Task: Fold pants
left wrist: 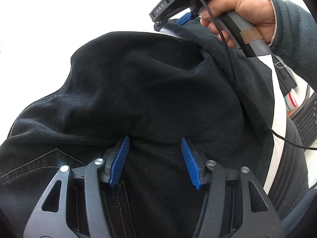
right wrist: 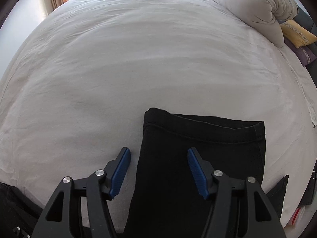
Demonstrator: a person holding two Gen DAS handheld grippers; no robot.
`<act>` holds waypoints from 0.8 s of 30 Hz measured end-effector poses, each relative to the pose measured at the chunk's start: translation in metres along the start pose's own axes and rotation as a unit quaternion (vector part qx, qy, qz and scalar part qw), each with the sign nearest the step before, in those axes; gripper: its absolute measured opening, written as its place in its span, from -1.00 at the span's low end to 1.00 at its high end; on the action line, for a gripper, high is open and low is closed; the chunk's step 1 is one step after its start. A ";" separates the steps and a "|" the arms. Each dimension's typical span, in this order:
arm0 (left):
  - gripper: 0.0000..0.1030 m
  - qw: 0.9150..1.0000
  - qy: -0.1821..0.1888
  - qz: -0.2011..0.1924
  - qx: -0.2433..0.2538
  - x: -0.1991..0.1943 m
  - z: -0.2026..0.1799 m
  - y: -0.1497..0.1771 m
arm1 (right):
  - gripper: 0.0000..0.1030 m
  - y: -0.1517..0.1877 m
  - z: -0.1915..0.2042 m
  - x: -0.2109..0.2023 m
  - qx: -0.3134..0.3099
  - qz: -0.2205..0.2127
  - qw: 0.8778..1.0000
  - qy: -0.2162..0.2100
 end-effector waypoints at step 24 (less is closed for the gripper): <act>0.05 1.000 -0.016 -0.001 -0.008 0.001 -0.007 -0.002 | -0.89 0.099 -0.192 -0.159 0.272 -0.218 0.932 -0.102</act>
Point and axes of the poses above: each gripper's, at about its wrist camera, not at the fingertips, and x roughly the way its jaws point, z to its left, y to its underside, the point moved 7 cm from there along x, roughly the way its jaws point, and after that the axes turned 3 degrees about -y, right-handed, at the moved point
